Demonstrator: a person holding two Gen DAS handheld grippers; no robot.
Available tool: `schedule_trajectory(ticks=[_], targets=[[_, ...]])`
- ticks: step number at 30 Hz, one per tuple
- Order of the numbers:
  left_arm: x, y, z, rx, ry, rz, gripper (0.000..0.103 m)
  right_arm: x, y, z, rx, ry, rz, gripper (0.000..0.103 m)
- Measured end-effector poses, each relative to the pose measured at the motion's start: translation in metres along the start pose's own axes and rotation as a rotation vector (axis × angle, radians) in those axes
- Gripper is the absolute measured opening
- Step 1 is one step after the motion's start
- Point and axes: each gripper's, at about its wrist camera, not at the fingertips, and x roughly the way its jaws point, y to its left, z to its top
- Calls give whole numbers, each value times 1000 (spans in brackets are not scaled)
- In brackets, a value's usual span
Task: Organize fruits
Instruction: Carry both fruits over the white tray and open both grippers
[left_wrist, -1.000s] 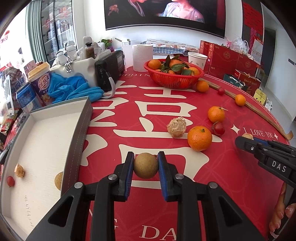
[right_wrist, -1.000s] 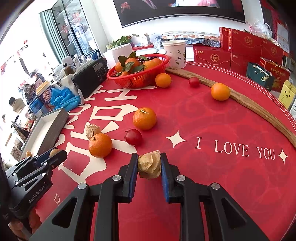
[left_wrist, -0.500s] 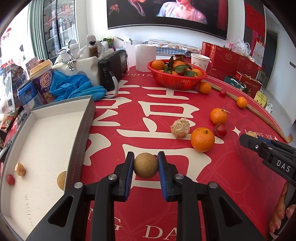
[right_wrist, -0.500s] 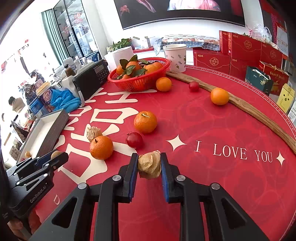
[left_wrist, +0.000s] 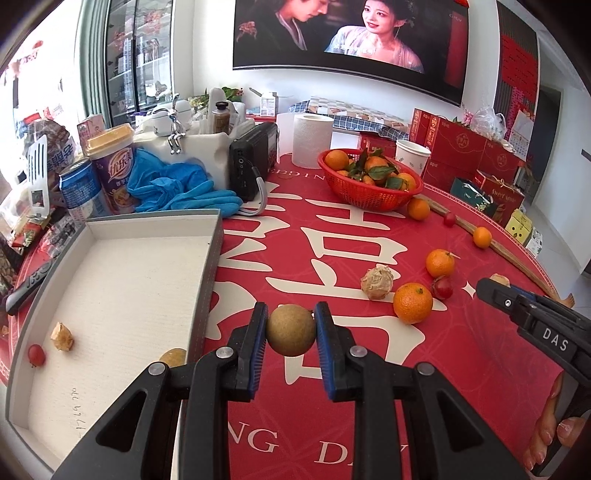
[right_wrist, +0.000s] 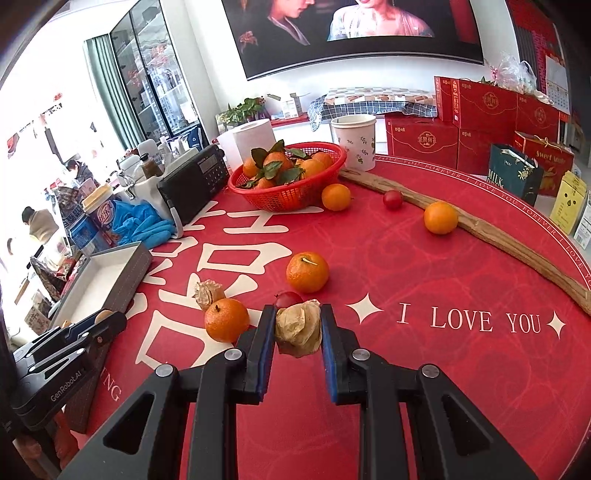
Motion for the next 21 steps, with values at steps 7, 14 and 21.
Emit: schedule_trajectory(ticks=[7, 14, 21], targets=[[-11, 36, 2, -84, -34, 38, 28, 0, 46, 10, -68, 13, 59, 24], [-17, 88, -8, -194, -41, 133, 28, 16, 117, 20, -164, 53, 174, 24], [-18, 136, -23, -305, -11, 204, 28, 50, 189, 19, -236, 136, 292, 24]])
